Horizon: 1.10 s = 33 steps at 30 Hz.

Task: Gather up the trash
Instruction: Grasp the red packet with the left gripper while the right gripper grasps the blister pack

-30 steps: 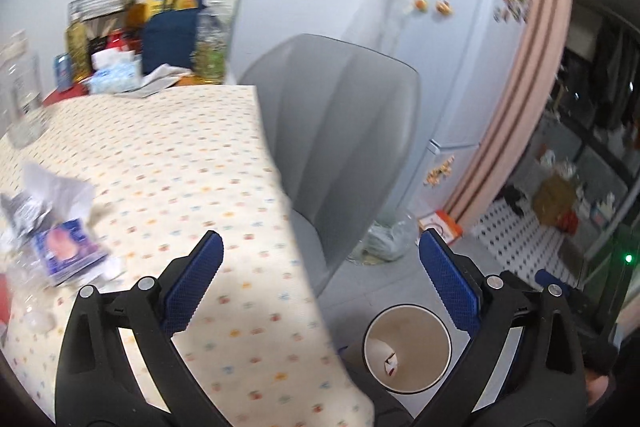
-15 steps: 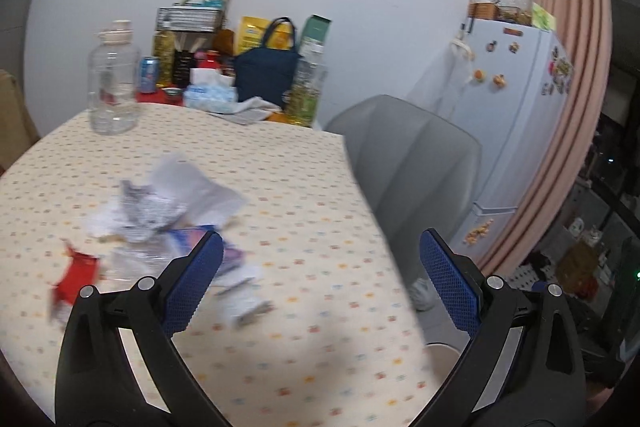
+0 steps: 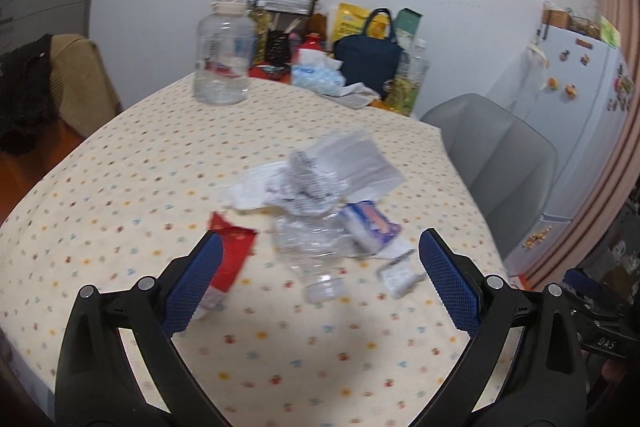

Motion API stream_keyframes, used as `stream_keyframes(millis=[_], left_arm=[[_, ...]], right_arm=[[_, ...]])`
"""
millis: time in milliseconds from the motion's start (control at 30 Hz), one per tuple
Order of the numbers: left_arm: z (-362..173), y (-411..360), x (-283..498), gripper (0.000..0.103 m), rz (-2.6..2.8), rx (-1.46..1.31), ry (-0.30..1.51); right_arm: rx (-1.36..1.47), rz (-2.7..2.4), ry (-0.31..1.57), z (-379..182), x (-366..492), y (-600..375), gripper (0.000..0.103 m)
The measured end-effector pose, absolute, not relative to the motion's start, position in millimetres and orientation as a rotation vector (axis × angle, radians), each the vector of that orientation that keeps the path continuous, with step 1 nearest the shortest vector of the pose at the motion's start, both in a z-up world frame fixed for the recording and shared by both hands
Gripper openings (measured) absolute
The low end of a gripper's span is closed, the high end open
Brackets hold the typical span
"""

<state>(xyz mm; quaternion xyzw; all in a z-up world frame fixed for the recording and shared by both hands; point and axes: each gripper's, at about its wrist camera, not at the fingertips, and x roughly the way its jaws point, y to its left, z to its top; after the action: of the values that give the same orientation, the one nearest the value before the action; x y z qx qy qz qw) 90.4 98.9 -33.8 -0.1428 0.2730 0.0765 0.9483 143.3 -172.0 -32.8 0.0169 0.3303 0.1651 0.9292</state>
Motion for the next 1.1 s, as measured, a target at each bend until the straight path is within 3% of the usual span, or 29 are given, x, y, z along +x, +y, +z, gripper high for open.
stream_keyframes(millis=[233,333,433,600,933,1000,1067,1100], left_arm=[[-44.4,144.0,78.2,0.094,0.213,-0.348,0.574],[-50.6,157.1,79.0,0.085,0.237,-0.359,0.596],[-62.1,171.4,81.7,0.068,0.259,-0.401,0.632],[-80.4,182.4,87.8,0.048,0.271,-0.445,0.687],[-104.3,184.0,101.0,0.032,0.263,-0.467,0.762],[-109.0,184.6,103.2,0.024,0.268,-0.466,0.778],[-109.9,186.2,101.9,0.012,0.289,-0.464,0.777],[-110.1,186.5,102.1,0.006,0.293,-0.464,0.784]], right_arm=[[-0.022,0.412,0.690,-29.4,154.3,-128.9,0.095],[-0.044,0.447,0.707,-32.8,158.6,-111.5,0.090],[-0.052,0.481,0.735,-38.8,164.6,-96.1,0.084],[-0.085,0.519,0.759,-47.3,174.3,-70.0,0.082],[-0.142,0.537,0.848,-79.9,201.2,-39.3,0.081],[-0.145,0.540,0.857,-84.7,204.7,-37.6,0.081],[-0.149,0.544,0.864,-88.3,207.1,-36.2,0.071],[-0.152,0.547,0.874,-90.2,208.6,-36.1,0.056]])
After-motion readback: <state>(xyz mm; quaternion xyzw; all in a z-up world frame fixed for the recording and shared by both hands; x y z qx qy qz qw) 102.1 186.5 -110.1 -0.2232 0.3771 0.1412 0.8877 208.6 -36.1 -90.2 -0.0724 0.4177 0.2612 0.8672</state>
